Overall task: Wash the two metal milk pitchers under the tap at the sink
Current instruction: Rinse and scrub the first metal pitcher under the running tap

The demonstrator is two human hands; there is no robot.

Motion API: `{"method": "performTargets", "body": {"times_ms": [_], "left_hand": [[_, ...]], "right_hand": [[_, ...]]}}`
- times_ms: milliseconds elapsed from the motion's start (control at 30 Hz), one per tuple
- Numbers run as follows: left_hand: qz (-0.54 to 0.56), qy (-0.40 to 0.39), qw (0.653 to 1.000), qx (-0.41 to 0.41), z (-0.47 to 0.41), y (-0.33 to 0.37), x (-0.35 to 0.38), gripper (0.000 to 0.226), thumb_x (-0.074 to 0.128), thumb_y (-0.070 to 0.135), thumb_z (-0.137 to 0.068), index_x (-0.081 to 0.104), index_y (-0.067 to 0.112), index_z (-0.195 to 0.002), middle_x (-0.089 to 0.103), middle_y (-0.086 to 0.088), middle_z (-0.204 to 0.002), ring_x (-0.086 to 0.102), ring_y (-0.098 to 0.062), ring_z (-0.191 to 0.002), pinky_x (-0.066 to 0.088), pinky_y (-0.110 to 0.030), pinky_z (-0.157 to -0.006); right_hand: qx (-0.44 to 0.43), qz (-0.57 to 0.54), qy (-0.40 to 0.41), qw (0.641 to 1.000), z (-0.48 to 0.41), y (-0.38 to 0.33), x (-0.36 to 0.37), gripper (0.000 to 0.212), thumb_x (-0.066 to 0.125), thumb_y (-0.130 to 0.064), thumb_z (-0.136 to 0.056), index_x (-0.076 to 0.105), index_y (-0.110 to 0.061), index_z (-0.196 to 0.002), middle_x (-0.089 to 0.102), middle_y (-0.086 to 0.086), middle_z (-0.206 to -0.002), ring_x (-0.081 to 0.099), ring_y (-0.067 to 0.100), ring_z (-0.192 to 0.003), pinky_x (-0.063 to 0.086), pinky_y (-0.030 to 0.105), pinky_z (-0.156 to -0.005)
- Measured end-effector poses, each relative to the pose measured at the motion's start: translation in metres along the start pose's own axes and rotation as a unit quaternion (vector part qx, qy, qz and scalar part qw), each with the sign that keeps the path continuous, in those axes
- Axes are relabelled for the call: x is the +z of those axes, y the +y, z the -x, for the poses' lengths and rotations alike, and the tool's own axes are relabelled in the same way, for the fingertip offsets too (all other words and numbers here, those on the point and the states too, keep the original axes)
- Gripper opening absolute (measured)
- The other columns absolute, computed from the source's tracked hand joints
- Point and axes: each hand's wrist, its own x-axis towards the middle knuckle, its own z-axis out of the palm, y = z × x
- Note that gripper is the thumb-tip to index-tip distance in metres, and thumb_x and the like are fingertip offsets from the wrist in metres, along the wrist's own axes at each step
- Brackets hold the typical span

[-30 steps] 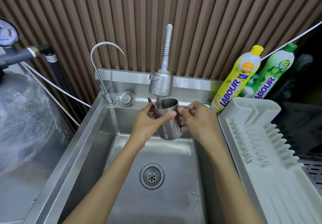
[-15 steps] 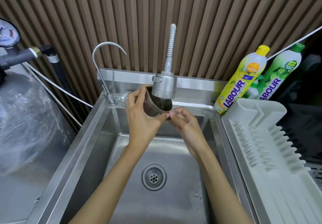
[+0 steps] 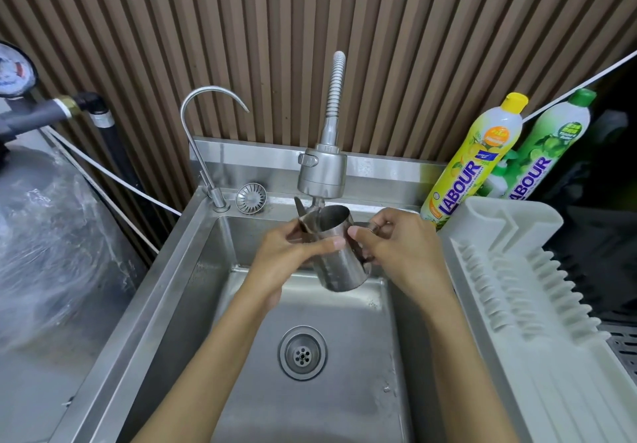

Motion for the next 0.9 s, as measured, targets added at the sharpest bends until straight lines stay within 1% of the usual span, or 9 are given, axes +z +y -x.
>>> {"method": "performTargets", "body": {"times_ms": [67, 200, 300, 367, 467, 600, 700, 833, 900], "left_hand": [[0.061, -0.022, 0.998, 0.008, -0.007, -0.005, 0.001, 0.047, 0.081, -0.001, -0.061, 0.067, 0.010, -0.105, 0.074, 0.003, -0.086, 0.067, -0.012, -0.085, 0.052, -0.023, -0.081], [0.078, 0.024, 0.991, 0.109, -0.018, -0.006, 0.010, 0.062, 0.073, -0.018, -0.062, 0.054, 0.005, -0.116, 0.066, -0.004, -0.103, 0.062, -0.008, -0.093, 0.049, -0.015, -0.083], [0.027, 0.074, 0.977, 0.199, -0.022, -0.006, 0.007, 0.073, 0.080, -0.009, -0.053, 0.053, 0.022, -0.112, 0.060, -0.005, -0.113, 0.059, -0.008, -0.103, 0.046, -0.019, -0.092], [-0.057, 0.116, 0.959, 0.251, -0.020, -0.005, 0.003, 0.074, 0.081, 0.004, -0.051, 0.051, 0.035, -0.111, 0.056, 0.005, -0.114, 0.057, -0.008, -0.107, 0.042, -0.019, -0.093], [-0.164, 0.163, 0.930, 0.286, -0.010, 0.003, -0.002, 0.074, 0.084, 0.013, -0.051, 0.053, 0.026, -0.118, 0.049, 0.009, -0.108, 0.052, -0.001, -0.100, 0.037, -0.004, -0.086], [-0.221, 0.203, 0.916, 0.265, -0.003, 0.012, -0.005, 0.074, 0.086, 0.035, -0.047, 0.059, 0.024, -0.115, 0.044, 0.001, -0.100, 0.050, -0.012, -0.100, 0.032, 0.002, -0.082], [-0.208, 0.224, 0.925, 0.228, 0.001, 0.013, -0.002, 0.075, 0.075, 0.063, -0.036, 0.064, 0.027, -0.101, 0.045, 0.000, -0.093, 0.050, -0.011, -0.088, 0.035, 0.001, -0.074], [-0.158, 0.192, 0.955, 0.163, 0.001, 0.013, -0.002, 0.046, 0.085, 0.053, -0.047, 0.068, 0.027, -0.081, 0.061, 0.006, -0.084, 0.058, -0.001, -0.074, 0.040, -0.004, -0.067], [-0.109, 0.146, 0.977, 0.114, -0.002, 0.013, -0.003, 0.045, 0.085, 0.053, -0.044, 0.068, 0.024, -0.072, 0.067, 0.010, -0.072, 0.059, 0.001, -0.065, 0.043, -0.011, -0.067]], "right_hand": [[-0.034, 0.050, 0.020, 0.998, 0.003, -0.004, 0.001, 0.021, 0.068, -0.030, -0.081, 0.058, -0.016, -0.070, 0.069, 0.004, -0.070, 0.063, 0.025, -0.073, 0.049, 0.036, -0.070], [-0.045, -0.043, 0.044, 0.997, 0.003, 0.003, 0.017, 0.016, 0.063, -0.018, -0.086, 0.051, -0.020, -0.076, 0.069, 0.006, -0.081, 0.062, 0.024, -0.075, 0.045, 0.032, -0.067], [-0.033, -0.155, 0.040, 0.987, 0.001, 0.011, 0.034, 0.024, 0.058, -0.010, -0.089, 0.045, -0.023, -0.073, 0.069, -0.007, -0.106, 0.063, 0.019, -0.085, 0.049, 0.023, -0.078], [-0.018, -0.219, 0.010, 0.975, 0.001, 0.014, 0.045, 0.022, 0.057, -0.008, -0.090, 0.048, -0.022, -0.075, 0.065, -0.013, -0.108, 0.062, 0.010, -0.087, 0.048, 0.014, -0.081], [0.013, -0.299, -0.002, 0.954, -0.001, 0.019, 0.057, 0.014, 0.058, -0.011, -0.090, 0.053, -0.015, -0.078, 0.068, -0.001, -0.092, 0.063, 0.013, -0.088, 0.051, 0.038, -0.093], [0.043, -0.358, -0.016, 0.933, 0.001, 0.015, 0.055, 0.015, 0.058, -0.016, -0.091, 0.058, -0.001, -0.088, 0.072, 0.010, -0.085, 0.069, 0.025, -0.089, 0.057, 0.034, -0.080], [0.074, -0.370, -0.017, 0.926, 0.005, 0.011, 0.048, 0.013, 0.059, -0.015, -0.089, 0.061, -0.003, -0.084, 0.071, 0.015, -0.081, 0.070, 0.023, -0.074, 0.059, 0.031, -0.062], [0.094, -0.326, 0.013, 0.941, 0.005, 0.003, 0.029, 0.015, 0.065, -0.015, -0.086, 0.061, -0.006, -0.075, 0.072, 0.014, -0.075, 0.068, 0.018, -0.058, 0.058, 0.031, -0.052], [0.085, -0.264, 0.027, 0.960, 0.002, 0.002, 0.019, 0.016, 0.066, -0.017, -0.085, 0.061, -0.007, -0.073, 0.072, 0.016, -0.074, 0.067, 0.018, -0.056, 0.058, 0.032, -0.050]]}}
